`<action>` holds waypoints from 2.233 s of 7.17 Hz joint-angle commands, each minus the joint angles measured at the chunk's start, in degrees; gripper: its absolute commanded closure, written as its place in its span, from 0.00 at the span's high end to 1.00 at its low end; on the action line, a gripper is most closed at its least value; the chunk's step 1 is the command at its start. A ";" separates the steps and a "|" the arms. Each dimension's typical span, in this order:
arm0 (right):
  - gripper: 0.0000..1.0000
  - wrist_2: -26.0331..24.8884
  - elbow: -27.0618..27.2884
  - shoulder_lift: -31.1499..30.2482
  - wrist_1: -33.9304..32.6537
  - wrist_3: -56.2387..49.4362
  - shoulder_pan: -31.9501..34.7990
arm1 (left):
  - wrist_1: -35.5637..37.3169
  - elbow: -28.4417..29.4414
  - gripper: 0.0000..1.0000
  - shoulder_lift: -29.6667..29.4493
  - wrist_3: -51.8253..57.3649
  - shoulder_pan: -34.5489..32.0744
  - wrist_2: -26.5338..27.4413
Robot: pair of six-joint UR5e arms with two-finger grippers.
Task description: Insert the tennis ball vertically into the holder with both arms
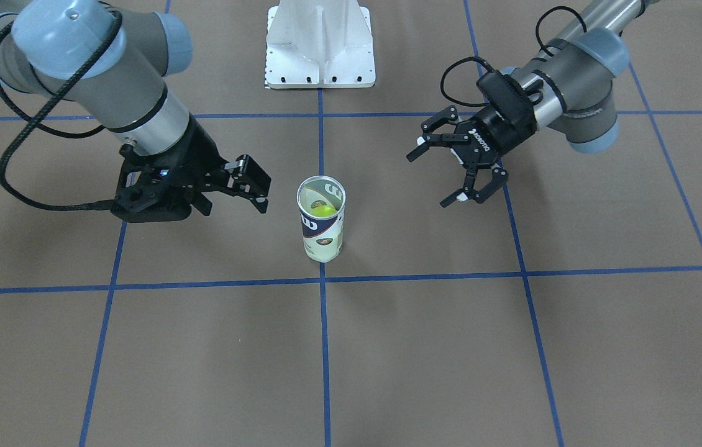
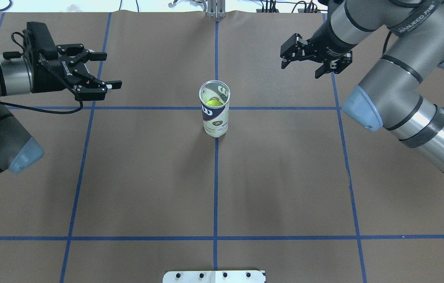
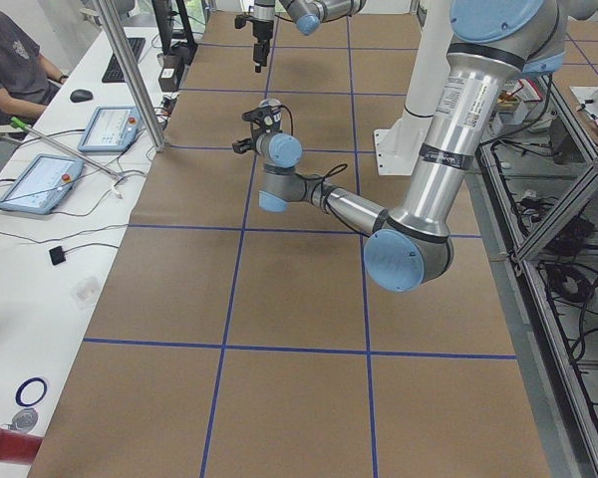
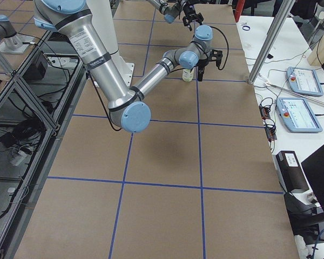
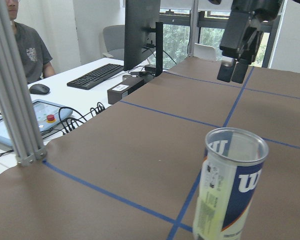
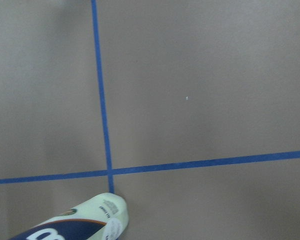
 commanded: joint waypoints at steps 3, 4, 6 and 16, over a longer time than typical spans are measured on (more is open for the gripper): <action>0.99 -0.47 -0.37 -13.19 -0.02 -23.16 11.39 | 27.90 1.45 0.64 -0.18 -1.75 -13.97 -1.09; 0.99 -0.47 -0.37 -15.92 -0.02 -28.33 13.41 | 37.36 0.84 0.54 -0.27 -1.75 -16.07 -2.40; 0.99 -0.29 -0.45 -20.23 -0.10 -35.65 15.96 | 62.13 -1.79 0.63 -5.35 -0.88 -18.11 -4.86; 0.99 5.33 -0.45 -30.09 -13.61 -59.54 31.43 | 89.75 -12.68 1.00 16.31 8.36 -36.30 -30.09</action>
